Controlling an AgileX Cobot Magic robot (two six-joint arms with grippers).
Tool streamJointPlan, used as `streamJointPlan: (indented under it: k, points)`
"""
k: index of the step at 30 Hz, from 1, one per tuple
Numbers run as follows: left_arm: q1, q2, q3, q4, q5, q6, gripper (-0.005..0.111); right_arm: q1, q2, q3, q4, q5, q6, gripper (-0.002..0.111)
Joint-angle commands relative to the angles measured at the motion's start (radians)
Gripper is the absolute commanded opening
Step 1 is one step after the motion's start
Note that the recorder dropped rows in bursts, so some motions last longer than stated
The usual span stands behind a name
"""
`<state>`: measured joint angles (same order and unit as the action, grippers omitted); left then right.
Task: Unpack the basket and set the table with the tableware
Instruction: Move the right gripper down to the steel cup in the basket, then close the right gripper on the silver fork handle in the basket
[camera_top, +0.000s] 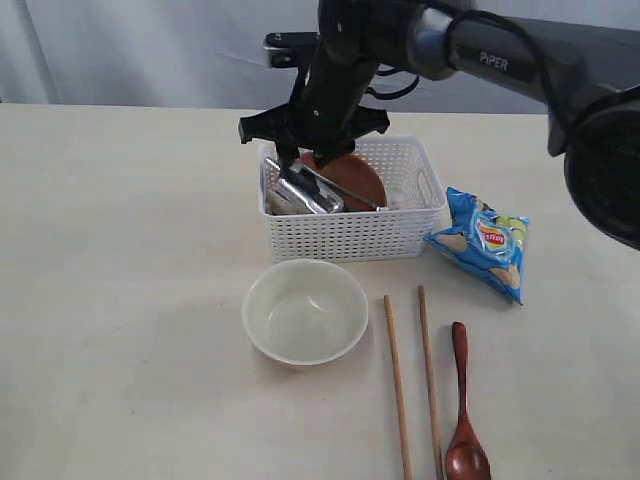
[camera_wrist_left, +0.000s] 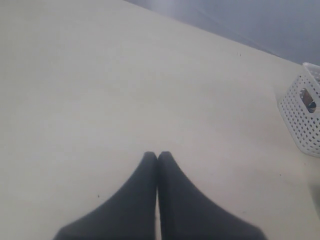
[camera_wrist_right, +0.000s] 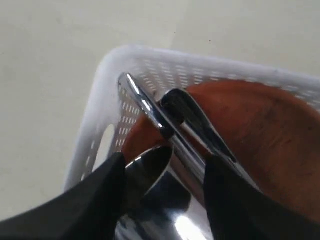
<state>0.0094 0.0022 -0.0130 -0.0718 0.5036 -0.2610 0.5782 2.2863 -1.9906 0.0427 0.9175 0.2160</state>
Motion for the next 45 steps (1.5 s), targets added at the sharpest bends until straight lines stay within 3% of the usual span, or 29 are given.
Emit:
streamJointPlan:
  k: [1,14,21,24,33,36,41,45]
  points:
    - [-0.022,-0.002,0.006,-0.003,-0.005,-0.002,0.0,0.005,0.006,-0.008,-0.01,0.051,0.007,0.046]
    - [-0.022,-0.002,0.006,-0.003,-0.005,-0.002,0.0,0.005,0.006,-0.008,-0.144,0.169,0.033,0.046]
    - [-0.022,-0.002,0.006,-0.003,-0.005,-0.002,0.0,0.005,-0.005,-0.008,-0.206,0.169,0.033,0.015]
    - [-0.022,-0.002,0.006,-0.003,-0.005,-0.002,0.0,0.005,-0.009,-0.008,-0.228,0.186,0.033,0.009]
    - [-0.022,-0.002,0.006,-0.003,-0.005,-0.002,0.0,0.005,-0.011,-0.008,-0.253,0.174,-0.016,0.009]
    - [-0.022,-0.002,0.006,-0.003,-0.005,-0.002,0.0,0.005,-0.013,-0.008,-0.253,0.156,-0.064,0.018]
    - [-0.022,-0.002,0.006,-0.003,-0.005,-0.002,0.0,0.005,-0.013,-0.008,-0.253,0.102,-0.129,0.048]
    - [-0.022,-0.002,0.006,-0.003,-0.005,-0.002,0.0,0.005,-0.013,-0.008,-0.253,0.044,-0.186,0.052]
